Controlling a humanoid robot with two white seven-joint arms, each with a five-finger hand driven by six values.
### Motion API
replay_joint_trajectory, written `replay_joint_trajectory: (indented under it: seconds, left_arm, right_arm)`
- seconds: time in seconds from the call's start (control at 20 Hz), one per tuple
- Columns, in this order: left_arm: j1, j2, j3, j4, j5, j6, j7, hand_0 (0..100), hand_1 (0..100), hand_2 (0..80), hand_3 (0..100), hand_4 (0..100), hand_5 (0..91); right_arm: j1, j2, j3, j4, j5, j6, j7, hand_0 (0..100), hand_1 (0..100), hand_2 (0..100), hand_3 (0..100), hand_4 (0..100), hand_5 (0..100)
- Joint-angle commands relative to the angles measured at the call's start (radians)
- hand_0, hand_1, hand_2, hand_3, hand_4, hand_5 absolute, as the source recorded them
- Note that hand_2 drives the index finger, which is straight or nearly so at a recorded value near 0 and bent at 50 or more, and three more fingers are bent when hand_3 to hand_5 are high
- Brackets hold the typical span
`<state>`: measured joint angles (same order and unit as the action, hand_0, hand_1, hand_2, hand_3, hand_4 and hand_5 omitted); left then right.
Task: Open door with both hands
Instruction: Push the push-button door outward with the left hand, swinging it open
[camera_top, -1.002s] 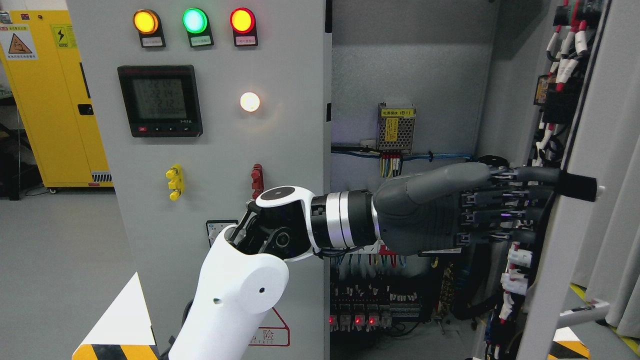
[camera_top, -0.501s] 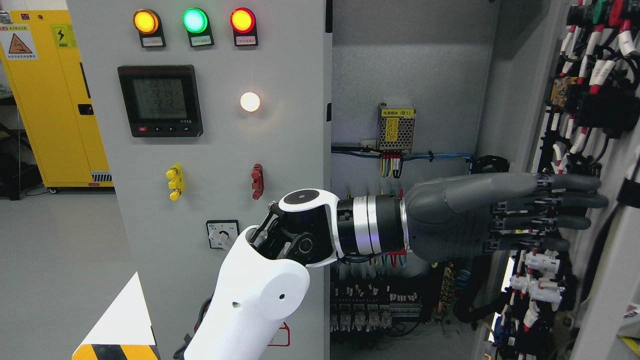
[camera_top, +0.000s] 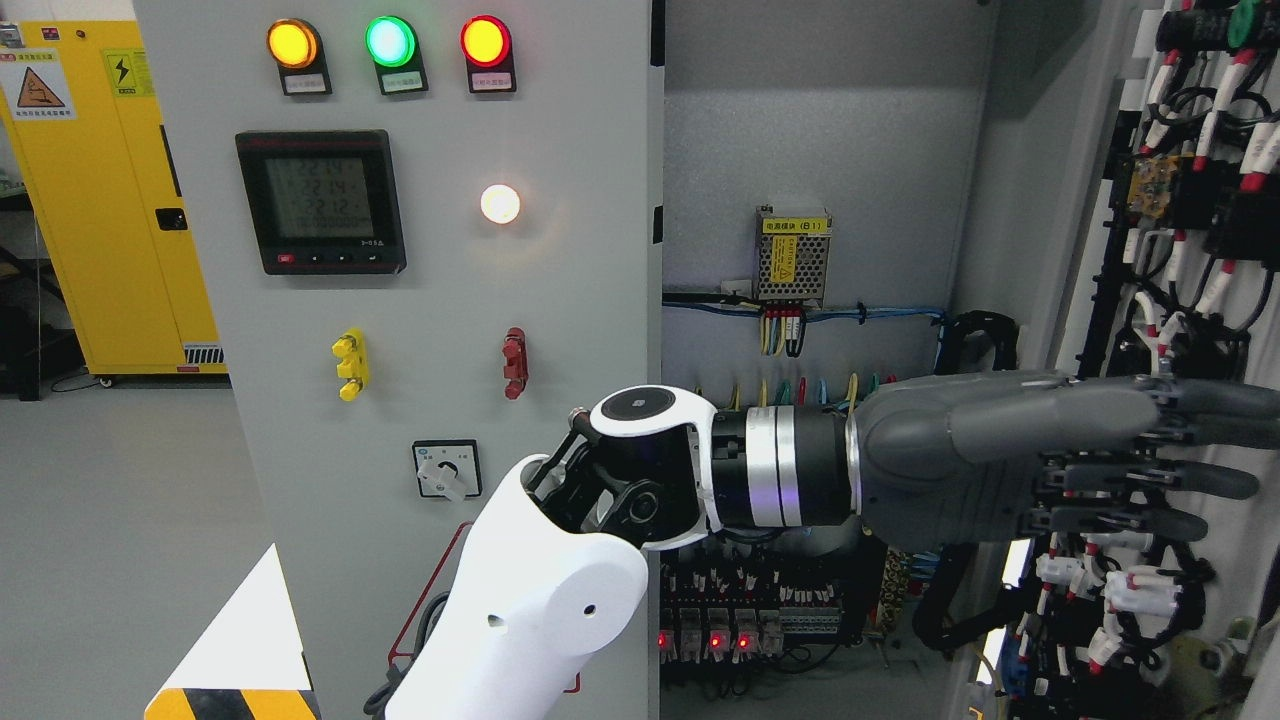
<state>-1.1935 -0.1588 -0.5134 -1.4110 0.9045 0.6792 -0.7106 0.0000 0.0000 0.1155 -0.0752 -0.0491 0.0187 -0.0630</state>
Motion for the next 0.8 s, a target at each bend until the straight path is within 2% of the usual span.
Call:
replay_joint_trajectory:
  seconds: [0.0, 0.4, 0.55, 0.75]
  left_arm:
    - [-0.001, -0.007, -0.085, -0.033, 0.013, -0.026, 0.045, 12, 56, 0.0, 0, 0, 0.0]
    - [0.0, -0.008, -0.132, -0.059, 0.051, -0.073, 0.123, 12, 56, 0.0, 0, 0, 0.0]
    - [-0.001, -0.008, -0.181, -0.06, 0.062, -0.096, 0.129, 12, 56, 0.0, 0, 0, 0.0]
    - [0.005, -0.007, -0.189, -0.063, 0.057, -0.098, 0.131, 12, 56, 0.0, 0, 0, 0.0]
  right_arm:
    - [0.032, -0.002, 0.0, 0.0, 0.0, 0.0, 0.0, 0, 50, 4, 0, 0, 0]
    - [0.032, -0.002, 0.001, 0.0, 0.0, 0.0, 0.0, 0, 50, 4, 0, 0, 0]
    - [0.032, -0.002, 0.001, -0.002, 0.0, 0.0, 0.0, 0, 50, 4, 0, 0, 0]
    - [0.032, -0.002, 0.0, 0.0, 0.0, 0.0, 0.0, 0, 50, 4, 0, 0, 0]
